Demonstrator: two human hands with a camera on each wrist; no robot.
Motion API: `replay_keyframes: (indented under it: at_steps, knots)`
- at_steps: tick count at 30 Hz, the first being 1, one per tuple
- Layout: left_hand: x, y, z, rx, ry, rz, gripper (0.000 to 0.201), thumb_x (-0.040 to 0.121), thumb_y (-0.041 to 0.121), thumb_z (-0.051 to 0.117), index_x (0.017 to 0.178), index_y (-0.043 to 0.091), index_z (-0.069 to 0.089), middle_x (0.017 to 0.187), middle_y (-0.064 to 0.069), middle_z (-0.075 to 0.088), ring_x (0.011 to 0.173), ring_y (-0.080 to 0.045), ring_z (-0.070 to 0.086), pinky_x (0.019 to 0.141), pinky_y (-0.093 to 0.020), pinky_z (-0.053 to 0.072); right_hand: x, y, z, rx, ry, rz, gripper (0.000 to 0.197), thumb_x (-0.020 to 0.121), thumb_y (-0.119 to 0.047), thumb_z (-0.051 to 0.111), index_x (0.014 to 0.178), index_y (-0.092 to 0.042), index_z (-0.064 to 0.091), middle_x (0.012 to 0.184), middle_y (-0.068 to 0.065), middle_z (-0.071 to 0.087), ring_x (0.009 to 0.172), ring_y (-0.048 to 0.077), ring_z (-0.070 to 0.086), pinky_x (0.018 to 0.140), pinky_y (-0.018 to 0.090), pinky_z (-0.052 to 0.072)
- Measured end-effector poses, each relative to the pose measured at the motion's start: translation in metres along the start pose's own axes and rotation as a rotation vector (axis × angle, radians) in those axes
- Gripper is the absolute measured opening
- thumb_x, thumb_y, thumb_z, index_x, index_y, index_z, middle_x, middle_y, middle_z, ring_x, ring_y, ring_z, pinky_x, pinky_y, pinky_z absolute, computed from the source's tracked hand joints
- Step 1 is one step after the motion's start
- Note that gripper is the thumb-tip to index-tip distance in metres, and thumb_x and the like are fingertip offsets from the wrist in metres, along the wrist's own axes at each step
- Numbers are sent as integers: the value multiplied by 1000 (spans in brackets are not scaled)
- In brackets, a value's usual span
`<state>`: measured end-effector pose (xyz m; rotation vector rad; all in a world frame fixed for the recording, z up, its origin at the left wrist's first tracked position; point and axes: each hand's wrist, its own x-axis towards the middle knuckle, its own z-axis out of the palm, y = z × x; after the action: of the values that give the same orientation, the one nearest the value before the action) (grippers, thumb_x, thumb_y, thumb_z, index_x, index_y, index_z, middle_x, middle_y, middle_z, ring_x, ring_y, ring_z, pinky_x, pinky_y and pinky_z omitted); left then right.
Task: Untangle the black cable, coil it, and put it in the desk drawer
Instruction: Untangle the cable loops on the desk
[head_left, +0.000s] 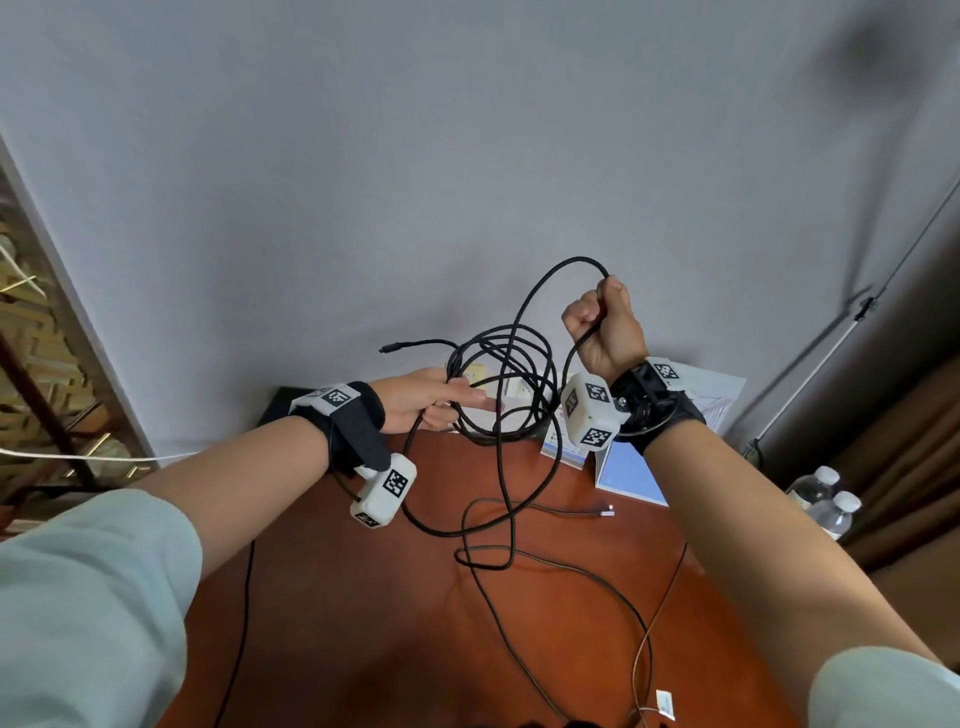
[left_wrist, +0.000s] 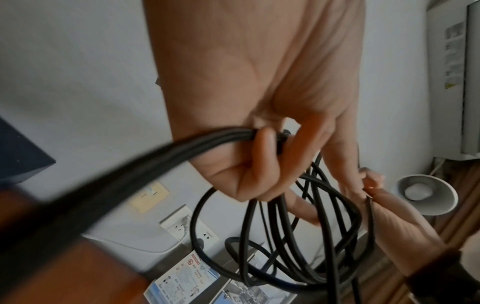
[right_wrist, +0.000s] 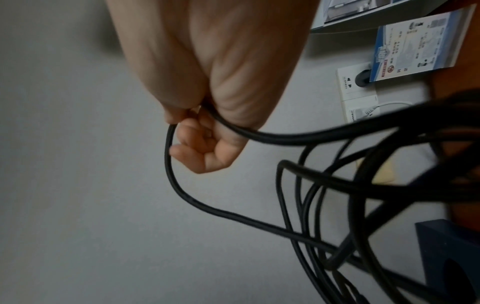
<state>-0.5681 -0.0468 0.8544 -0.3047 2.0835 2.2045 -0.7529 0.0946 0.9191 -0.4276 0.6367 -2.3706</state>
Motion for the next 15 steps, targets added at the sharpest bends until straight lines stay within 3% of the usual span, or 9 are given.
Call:
replay_keyframes:
  at_steps: [2,3,5,7,9,11,12,13,15]
  knots:
    - [1,-1,4,16,1,20,33,84,29,71,93,18,41,100,2,66,53,-12,13,46,-22,13,2,-1,-4,10,41,-15,32,105,-15,34,72,-12,35,48,0,35,41,11,35,47,19,43]
    - [2,-1,5,24,39,22,35,81,29,74,89,19,41,78,5,54,54,-12,12,46,-22,13,4,-2,-7,2,74,-28,33,104,-15,34,72,-12,35,48,1,35,41,12,36,48,19,45]
    - [4,0,7,69,125,64,39,84,21,72,74,25,35,62,7,27,52,-11,13,45,-23,11,7,-3,-14,-73,194,-44,33,103,-15,36,70,-12,35,49,2,36,42,13,37,49,20,45]
    - [6,2,7,103,202,122,35,89,12,66,74,22,36,62,9,31,49,-8,17,44,-21,12,13,-6,-26,-389,383,-41,30,100,-15,38,70,-12,39,56,2,41,47,14,41,46,20,45]
    - [6,6,6,153,274,157,35,92,8,60,72,22,35,67,9,44,46,-5,19,42,-18,14,15,-9,-34,-1012,465,30,25,97,-16,42,74,-9,47,66,4,47,61,22,50,46,21,44]
    - [5,10,5,237,300,168,19,97,9,52,82,13,42,58,15,51,42,-3,20,41,-17,15,10,-6,-39,-1647,410,99,18,93,-20,54,93,-2,58,84,10,59,89,27,57,64,28,47]
    - [3,12,5,277,297,175,12,99,10,49,87,11,44,52,15,52,41,-3,21,40,-17,16,8,-2,-41,-1836,374,48,31,90,-21,60,112,0,57,103,14,60,104,28,56,79,31,47]
    - [2,13,4,300,299,180,13,100,11,47,87,10,44,52,14,53,40,-3,22,40,-16,16,4,4,-41,-1910,293,-49,46,87,-20,64,126,0,50,120,16,56,116,29,51,93,33,42]
    - [2,13,2,342,303,188,28,100,14,47,73,14,37,64,7,54,42,-5,23,39,-16,19,-3,16,-36,-1899,-8,-272,50,85,-13,66,131,-5,48,131,16,47,124,29,44,106,34,32]
